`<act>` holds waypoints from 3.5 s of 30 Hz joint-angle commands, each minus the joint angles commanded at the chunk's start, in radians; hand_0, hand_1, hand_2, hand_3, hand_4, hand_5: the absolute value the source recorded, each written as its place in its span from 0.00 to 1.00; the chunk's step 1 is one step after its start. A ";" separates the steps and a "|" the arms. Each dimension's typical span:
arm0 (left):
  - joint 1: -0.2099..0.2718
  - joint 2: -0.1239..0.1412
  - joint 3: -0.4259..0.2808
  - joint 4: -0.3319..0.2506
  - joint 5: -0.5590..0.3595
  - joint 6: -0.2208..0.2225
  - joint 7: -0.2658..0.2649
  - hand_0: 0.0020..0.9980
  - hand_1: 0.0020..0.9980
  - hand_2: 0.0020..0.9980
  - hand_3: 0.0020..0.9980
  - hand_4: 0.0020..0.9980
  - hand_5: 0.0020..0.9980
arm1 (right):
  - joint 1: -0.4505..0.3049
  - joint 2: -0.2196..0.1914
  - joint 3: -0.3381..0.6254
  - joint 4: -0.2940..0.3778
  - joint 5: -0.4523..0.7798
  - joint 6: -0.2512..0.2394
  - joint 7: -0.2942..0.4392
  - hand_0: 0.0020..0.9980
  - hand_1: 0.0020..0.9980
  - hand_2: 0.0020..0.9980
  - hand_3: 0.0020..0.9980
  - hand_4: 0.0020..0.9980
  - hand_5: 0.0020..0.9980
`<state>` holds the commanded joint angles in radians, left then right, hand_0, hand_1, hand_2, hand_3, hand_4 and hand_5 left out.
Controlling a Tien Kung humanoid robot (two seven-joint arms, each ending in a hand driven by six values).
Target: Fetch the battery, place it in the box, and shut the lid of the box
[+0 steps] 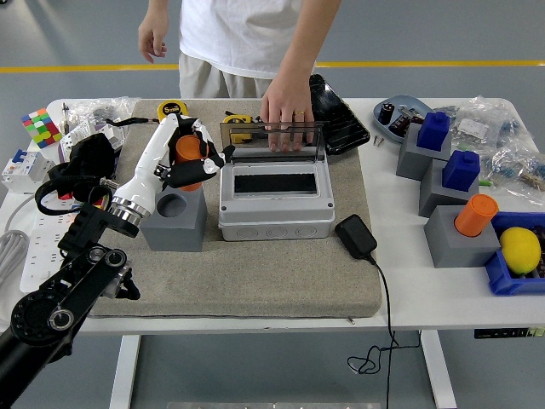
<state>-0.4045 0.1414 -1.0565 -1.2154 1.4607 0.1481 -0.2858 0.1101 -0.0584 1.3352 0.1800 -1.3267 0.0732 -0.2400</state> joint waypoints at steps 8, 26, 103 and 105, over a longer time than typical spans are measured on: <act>-0.131 0.010 0.155 0.021 0.171 -0.005 0.115 0.11 0.05 0.09 0.16 0.67 0.00 | 0.001 -0.002 -0.002 0.000 -0.004 0.000 -0.002 0.61 0.66 0.68 0.59 0.99 0.55; -0.292 -0.073 0.365 0.113 0.296 -0.032 0.231 0.11 0.07 0.10 0.20 0.81 0.00 | -0.002 -0.001 -0.008 0.000 -0.006 0.001 -0.004 0.61 0.66 0.68 0.59 0.99 0.55; -0.289 -0.100 0.091 0.173 0.405 -0.024 0.227 0.78 0.76 0.72 0.75 1.00 0.30 | -0.005 0.001 -0.001 0.000 -0.003 0.000 -0.002 0.61 0.66 0.68 0.59 0.99 0.55; -0.290 -0.097 0.089 0.188 0.408 -0.029 0.236 0.81 0.80 0.78 0.79 1.00 0.31 | -0.004 0.001 0.000 0.000 -0.004 0.000 -0.002 0.61 0.66 0.68 0.59 0.99 0.55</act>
<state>-0.6945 0.0443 -0.9675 -1.0273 1.8687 0.1193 -0.0500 0.1057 -0.0575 1.3350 0.1800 -1.3304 0.0733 -0.2420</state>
